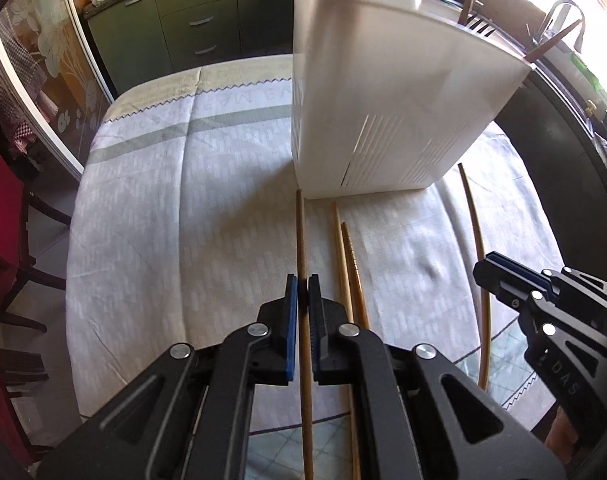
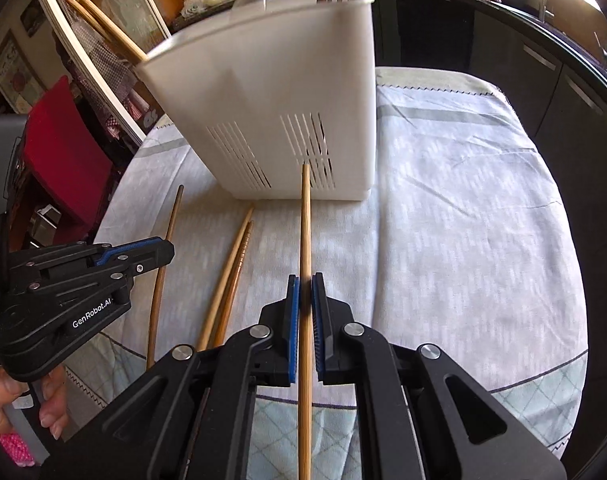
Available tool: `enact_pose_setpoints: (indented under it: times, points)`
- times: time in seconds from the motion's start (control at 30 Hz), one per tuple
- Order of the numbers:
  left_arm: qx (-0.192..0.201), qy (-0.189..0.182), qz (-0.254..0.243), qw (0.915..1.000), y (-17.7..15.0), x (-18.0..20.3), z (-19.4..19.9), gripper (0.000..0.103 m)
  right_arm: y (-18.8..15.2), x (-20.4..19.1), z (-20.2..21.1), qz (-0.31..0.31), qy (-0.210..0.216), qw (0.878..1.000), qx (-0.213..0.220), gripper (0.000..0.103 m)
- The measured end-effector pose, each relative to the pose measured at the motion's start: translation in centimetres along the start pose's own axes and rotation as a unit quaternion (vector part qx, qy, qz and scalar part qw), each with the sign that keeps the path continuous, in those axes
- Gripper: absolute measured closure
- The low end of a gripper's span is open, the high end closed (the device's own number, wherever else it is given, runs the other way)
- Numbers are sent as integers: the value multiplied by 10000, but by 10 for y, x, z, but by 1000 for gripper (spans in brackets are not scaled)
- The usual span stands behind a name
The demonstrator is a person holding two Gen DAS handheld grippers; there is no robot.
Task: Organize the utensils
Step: 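Raise both held chopsticks above the white holder with both tools, then open both tools to drop the chopsticks into the white holder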
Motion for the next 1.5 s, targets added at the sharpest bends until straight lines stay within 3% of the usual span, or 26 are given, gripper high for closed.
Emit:
enact_pose_setpoints:
  times: [0.2,0.43,0.53,0.87,1.2,1.33,1.5]
  points:
    - [820,-96,-79,9966,-29,-15,63,98,-19,-2,70,185,230,9958,864,96]
    - [2092,-62,-52,9778,-63,-32,135,98,-47,-10,147,345,143,9727,2289,96]
    - [2389,-11,-83,9710,-76,-34,157,98,-60,-16,164,486,-34,9639,2617,96]
    - [2389,-109,-146,9709,-91,-37,166,98,-79,-28,167,494,-19,9640,2612,96]
    - [2259,-241,-123,9738,-91,-40,163,98,-70,-30,155,535,172,9678,2453,96]
    - [2273,-423,-156,9728,-73,-36,175,98,-58,-32,162,572,327,9665,2479,96]
    - [2383,-756,-294,9678,-25,-18,204,98,-33,-36,184,635,479,9594,2706,96]
Point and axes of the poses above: each gripper's, at about its wrist camera, not at the fingertips, and z roughly against the way its jaws point, x to its right, y to its top, the point moved 1 cm from there along -z, roughly the way its jaws point, and after that the axes turned 3 degrees about y, right-handed, at the moved point
